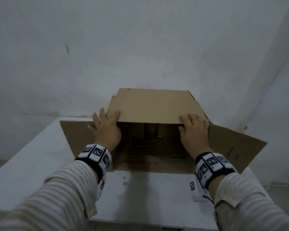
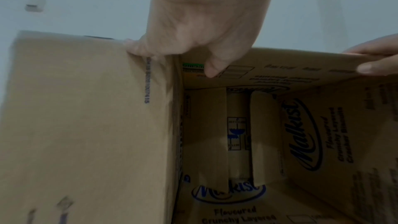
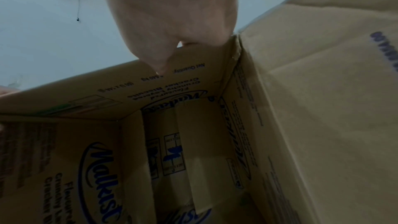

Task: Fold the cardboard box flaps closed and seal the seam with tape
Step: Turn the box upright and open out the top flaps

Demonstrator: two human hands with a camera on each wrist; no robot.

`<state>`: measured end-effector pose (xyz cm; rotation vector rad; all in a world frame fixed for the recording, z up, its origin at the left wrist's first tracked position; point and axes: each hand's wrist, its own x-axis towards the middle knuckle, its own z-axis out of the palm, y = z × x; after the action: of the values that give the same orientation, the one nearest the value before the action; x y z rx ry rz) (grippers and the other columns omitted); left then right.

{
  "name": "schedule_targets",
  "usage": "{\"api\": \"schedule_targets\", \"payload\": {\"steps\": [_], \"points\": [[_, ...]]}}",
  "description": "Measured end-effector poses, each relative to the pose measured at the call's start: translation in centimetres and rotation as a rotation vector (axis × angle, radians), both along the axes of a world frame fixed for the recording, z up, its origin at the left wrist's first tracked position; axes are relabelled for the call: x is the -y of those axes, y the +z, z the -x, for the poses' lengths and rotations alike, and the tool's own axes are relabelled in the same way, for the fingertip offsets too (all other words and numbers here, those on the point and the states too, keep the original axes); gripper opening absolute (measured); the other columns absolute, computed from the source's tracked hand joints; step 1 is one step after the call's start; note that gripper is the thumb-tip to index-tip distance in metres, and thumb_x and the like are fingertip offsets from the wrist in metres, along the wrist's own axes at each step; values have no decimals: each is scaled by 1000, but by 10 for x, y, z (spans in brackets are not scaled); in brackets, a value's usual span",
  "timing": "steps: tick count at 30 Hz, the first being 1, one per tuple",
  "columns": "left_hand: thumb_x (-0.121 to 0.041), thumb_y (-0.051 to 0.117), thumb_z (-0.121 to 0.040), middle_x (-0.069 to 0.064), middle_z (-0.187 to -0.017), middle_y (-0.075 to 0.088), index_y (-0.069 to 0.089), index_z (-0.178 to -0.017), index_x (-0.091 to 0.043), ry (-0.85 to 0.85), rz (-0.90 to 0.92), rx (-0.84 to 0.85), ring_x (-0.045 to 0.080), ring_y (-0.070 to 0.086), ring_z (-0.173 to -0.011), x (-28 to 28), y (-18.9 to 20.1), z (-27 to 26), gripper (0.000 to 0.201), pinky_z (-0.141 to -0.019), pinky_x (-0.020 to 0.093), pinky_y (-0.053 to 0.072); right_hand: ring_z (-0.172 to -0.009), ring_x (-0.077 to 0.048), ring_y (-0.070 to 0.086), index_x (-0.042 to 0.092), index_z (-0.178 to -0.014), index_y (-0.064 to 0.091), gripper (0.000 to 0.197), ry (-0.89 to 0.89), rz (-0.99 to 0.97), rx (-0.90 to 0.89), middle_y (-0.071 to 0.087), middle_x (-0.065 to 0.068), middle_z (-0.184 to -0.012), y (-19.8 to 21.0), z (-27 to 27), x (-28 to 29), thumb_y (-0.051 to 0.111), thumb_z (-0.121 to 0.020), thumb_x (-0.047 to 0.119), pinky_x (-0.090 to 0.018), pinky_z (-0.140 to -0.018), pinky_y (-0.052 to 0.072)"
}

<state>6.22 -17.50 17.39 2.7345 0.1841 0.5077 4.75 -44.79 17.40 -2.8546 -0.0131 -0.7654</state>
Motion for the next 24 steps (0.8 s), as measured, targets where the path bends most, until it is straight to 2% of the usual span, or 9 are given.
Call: {"api": "schedule_targets", "payload": {"steps": [2,5,7,11,15,18,20,22,24], "points": [[-13,48,-87,15,-158,3,28,-141,-38,-21,43,28,43,-3,-144,-5,-4,-1,63,-109,71,12,-136,-41,26,20,-132,46,47,-72,-39,8,38,-19,-142,-5,4,3,58,-86,24,-55,-115,14],[-2,53,-83,23,-157,2,40,-139,-33,-97,92,139,46,-4,-144,-16,-10,-5,65,-113,66,14,-145,-38,1,30,-136,35,56,-171,-198,-54,9,-18,-156,-14,8,1,58,-86,21,-61,-113,3],[9,52,-80,30,-155,4,50,-134,-23,-169,148,249,49,-2,-143,-25,-16,-8,63,-114,63,17,-146,-36,-4,30,-135,39,55,-178,-298,-18,-2,-16,-158,-17,10,-1,59,-85,16,-63,-112,6],[18,47,-78,24,-157,-2,51,-134,-18,-229,223,258,43,5,-146,-30,-20,-12,67,-116,51,26,-145,-39,-4,19,-131,52,46,-143,-460,93,-10,-18,-158,-16,10,2,56,-87,4,-49,-116,17],[21,45,-79,20,-157,-4,45,-138,-20,-278,280,194,46,27,-139,-33,-20,-12,72,-106,46,41,-145,-41,1,18,-122,60,41,-176,-508,177,-5,-22,-158,-17,-1,13,55,-85,0,-48,-119,16],[18,49,-81,22,-156,2,42,-139,-17,-280,270,191,47,50,-118,-33,-24,-9,69,-80,37,50,-146,-37,10,21,-119,59,42,-137,-612,136,0,-19,-158,-16,-6,17,49,-86,-4,-42,-118,23],[14,48,-83,20,-157,7,39,-141,-17,-248,245,161,46,56,-108,-32,-25,-7,67,-68,31,44,-144,-35,18,20,-120,58,43,-127,-641,102,5,-17,-157,-13,-5,15,45,-89,-6,-33,-113,28],[13,47,-84,20,-155,16,35,-143,-18,-252,256,145,44,55,-109,-34,-26,-8,67,-70,32,43,-141,-35,26,19,-122,56,42,-141,-636,99,17,-18,-155,-11,-3,15,42,-91,-5,-33,-108,33],[14,46,-84,22,-146,30,32,-144,-17,-281,303,133,41,52,-113,-37,-28,-9,69,-82,34,44,-130,-36,41,20,-125,55,43,-162,-626,103,37,-18,-145,-11,-3,18,40,-92,-2,-35,-103,38]]}}
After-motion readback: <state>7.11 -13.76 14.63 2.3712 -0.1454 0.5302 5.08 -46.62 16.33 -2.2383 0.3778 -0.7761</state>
